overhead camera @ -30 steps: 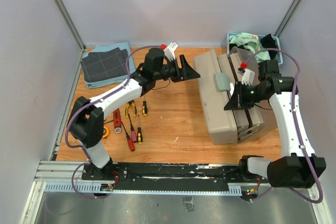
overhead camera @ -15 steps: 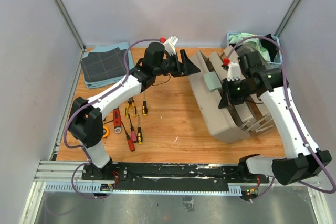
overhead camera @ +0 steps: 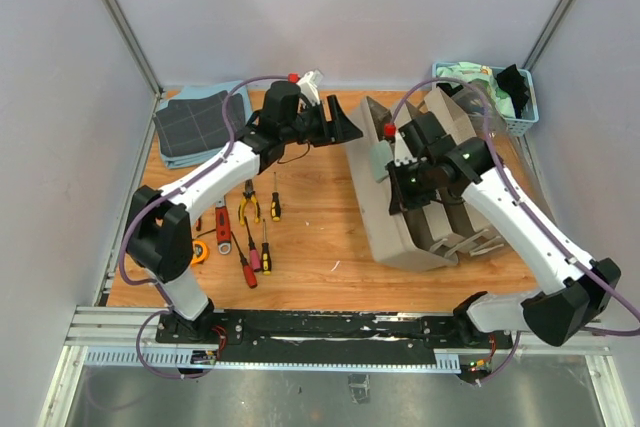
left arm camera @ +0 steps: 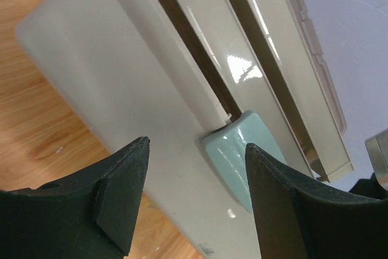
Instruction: Pack the tool kit
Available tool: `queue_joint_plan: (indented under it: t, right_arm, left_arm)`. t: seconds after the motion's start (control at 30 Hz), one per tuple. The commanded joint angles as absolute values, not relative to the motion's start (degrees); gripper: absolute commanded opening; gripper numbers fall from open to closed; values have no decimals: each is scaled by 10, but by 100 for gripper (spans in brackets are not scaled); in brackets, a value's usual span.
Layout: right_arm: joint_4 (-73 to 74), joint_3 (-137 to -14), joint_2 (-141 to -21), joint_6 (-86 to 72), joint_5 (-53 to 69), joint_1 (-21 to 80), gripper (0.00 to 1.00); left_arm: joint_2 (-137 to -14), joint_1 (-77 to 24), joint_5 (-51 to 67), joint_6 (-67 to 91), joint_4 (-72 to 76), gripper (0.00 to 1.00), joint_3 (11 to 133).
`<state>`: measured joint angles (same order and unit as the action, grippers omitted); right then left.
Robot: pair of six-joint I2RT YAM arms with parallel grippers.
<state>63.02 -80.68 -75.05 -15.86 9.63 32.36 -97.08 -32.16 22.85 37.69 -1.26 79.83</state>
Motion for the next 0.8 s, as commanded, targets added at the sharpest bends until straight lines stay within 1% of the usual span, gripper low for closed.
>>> queue_joint_plan:
  t: [0.0, 0.13, 0.4, 0.6, 0.77]
  right_arm:
    - [527, -801, -779, -147, 27, 370, 1]
    - [512, -807, -801, -152, 14, 395, 1]
    - [491, -808, -820, -161, 10, 415, 1]
    - [480, -805, -828, -166, 10, 429, 1]
    - [473, -805, -838, -164, 16, 438, 1]
  left_arm:
    - [-935, -308, 214, 346, -30, 68, 779]
    - [-949, -294, 189, 326, -40, 68, 785]
    - [-1040, -284, 152, 293, -90, 69, 885]
    - [-1091, -284, 139, 284, -102, 69, 886]
    - [-1105, -285, 130, 280, -102, 70, 886]
